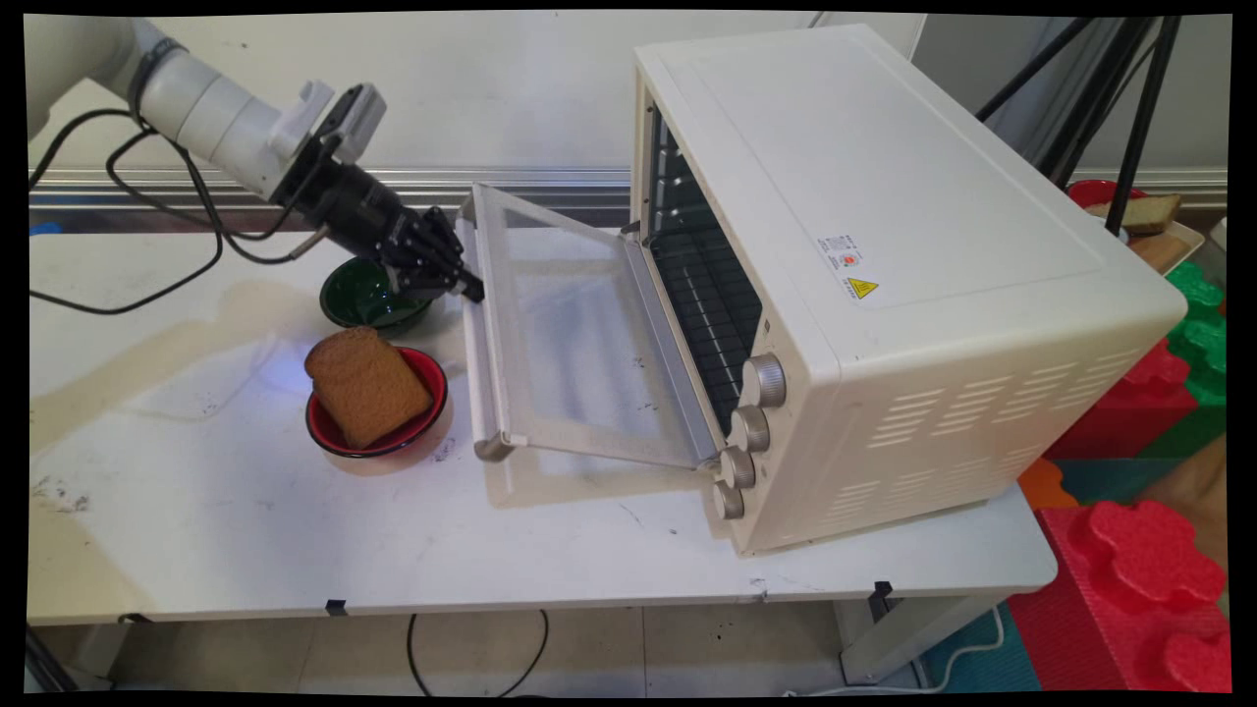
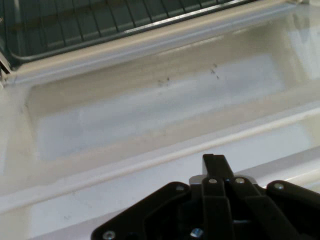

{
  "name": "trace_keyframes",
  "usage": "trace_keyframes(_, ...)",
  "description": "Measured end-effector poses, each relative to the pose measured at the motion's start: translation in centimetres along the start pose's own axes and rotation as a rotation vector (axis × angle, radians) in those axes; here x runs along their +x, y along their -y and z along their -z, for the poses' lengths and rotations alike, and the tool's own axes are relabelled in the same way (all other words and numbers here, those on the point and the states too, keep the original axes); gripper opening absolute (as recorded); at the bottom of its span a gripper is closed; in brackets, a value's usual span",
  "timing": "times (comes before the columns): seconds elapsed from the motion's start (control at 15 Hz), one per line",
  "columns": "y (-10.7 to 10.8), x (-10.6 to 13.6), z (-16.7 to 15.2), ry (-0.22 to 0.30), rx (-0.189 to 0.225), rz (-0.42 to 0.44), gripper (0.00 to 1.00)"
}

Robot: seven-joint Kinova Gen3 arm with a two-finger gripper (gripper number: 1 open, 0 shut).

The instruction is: Open the oven

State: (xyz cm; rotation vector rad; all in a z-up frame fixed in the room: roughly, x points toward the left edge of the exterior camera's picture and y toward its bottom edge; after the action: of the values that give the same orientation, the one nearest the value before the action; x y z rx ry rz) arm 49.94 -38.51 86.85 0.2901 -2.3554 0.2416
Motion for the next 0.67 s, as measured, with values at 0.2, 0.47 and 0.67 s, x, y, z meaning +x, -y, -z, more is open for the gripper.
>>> trace_keyframes(0.2,-0.5,-1.0,-0.6,0.006,-0.004,0.003,0.00)
trace_keyframes(0.47,-1.4,-2.6,-1.8,0.013,-0.008,0.015,0.00)
trace_keyframes(0.67,-1.7,-3.2,-2.0,0.016,-0.007,0.014,0.00)
